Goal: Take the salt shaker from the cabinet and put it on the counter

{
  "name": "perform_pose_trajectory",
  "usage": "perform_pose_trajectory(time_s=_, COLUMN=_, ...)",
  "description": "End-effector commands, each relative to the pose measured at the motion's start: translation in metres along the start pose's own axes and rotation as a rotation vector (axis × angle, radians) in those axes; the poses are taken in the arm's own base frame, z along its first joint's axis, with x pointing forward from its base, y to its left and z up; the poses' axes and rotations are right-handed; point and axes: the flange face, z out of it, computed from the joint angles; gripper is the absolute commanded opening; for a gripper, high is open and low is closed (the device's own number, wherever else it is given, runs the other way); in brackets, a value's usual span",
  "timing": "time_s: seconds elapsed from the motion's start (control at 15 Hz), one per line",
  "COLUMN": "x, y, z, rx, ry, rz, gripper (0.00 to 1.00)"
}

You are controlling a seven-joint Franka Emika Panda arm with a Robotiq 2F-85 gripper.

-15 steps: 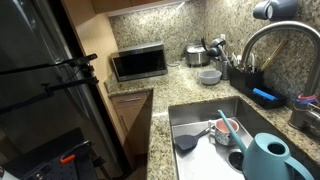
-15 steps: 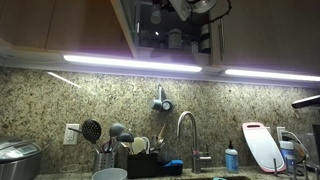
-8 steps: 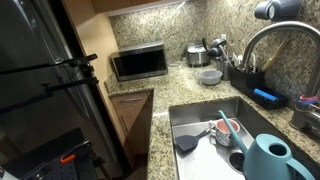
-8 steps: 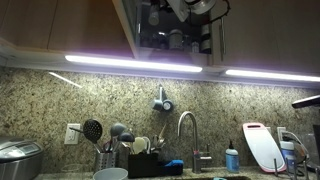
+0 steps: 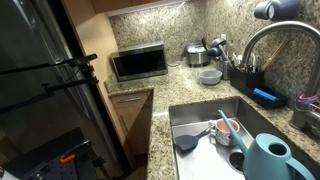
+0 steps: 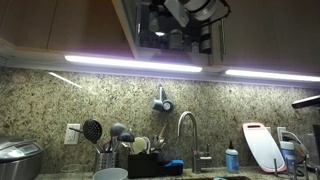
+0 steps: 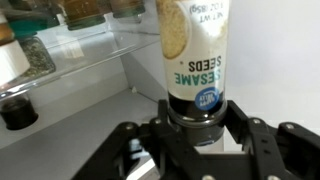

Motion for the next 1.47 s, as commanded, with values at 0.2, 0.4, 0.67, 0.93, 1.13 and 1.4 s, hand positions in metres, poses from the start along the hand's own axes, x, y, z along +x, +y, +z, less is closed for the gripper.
perform_pose_trajectory(time_s=0.2, x=-0.008, y=0.017, z=-0.016, rx=0.016, ry=-0.047, rz=-0.089, gripper=0.34)
perform_pose_trajectory(time_s=0.4, x=-0.019, y=0.025, z=-0.019, rx=0.022, ry=-0.079, rz=-0.123, gripper=0.34)
perform_pose_trajectory(time_s=0.67, x=-0.037, y=0.022, z=-0.026, rx=0.049, ry=-0.130, rz=-0.178, gripper=0.34)
perform_pose_trajectory(time_s=0.93, x=-0.058, y=0.008, z=-0.039, rx=0.103, ry=-0.180, rz=-0.224, gripper=0.34)
perform_pose_trajectory(time_s=1.13, x=-0.064, y=0.001, z=-0.047, rx=0.136, ry=-0.197, rz=-0.273, gripper=0.34)
perform_pose_trajectory(time_s=1.4, x=-0.065, y=0.012, z=-0.049, rx=0.131, ry=-0.205, rz=-0.295, gripper=0.34)
